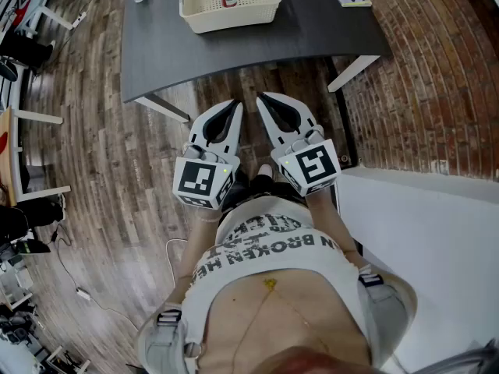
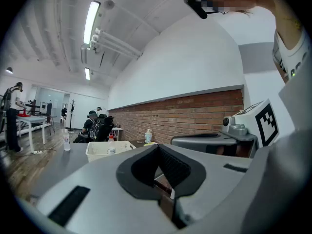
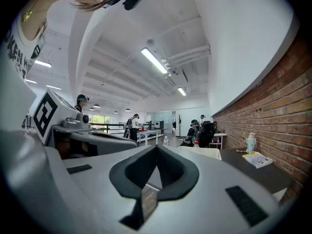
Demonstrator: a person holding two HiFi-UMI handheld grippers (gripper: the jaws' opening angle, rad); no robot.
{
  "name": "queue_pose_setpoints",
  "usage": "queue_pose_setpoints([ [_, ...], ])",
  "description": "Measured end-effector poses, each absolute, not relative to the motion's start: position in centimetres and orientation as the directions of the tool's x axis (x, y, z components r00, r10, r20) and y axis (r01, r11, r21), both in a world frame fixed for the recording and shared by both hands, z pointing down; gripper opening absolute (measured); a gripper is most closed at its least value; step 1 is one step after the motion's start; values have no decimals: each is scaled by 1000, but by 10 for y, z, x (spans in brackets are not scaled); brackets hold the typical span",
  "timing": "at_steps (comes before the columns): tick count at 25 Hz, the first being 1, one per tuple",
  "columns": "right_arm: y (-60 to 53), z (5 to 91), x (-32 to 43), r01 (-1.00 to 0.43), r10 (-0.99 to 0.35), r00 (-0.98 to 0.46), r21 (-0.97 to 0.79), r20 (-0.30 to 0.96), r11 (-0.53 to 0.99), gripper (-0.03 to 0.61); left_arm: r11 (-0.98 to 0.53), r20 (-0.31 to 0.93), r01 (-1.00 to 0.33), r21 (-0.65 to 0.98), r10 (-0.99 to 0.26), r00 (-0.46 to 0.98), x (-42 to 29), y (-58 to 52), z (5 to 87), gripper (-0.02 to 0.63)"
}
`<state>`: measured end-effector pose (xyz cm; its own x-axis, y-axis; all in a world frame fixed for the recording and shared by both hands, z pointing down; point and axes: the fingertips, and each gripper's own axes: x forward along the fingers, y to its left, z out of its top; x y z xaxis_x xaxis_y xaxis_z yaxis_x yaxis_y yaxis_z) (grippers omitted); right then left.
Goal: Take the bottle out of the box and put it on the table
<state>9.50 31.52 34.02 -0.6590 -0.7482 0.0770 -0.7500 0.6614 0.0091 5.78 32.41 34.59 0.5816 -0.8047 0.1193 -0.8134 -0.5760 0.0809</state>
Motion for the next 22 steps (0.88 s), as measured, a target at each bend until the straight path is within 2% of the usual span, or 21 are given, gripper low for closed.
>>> queue_pose_setpoints([
  [9, 314, 351, 115, -743, -741, -666, 5, 90, 669, 9, -556, 105, -826, 96, -819, 564, 72, 322, 350, 8],
  [22, 264, 350, 98, -738, -737, -672, 17, 80, 675, 9, -571, 115, -811, 131, -803, 584, 58, 263, 356, 8],
])
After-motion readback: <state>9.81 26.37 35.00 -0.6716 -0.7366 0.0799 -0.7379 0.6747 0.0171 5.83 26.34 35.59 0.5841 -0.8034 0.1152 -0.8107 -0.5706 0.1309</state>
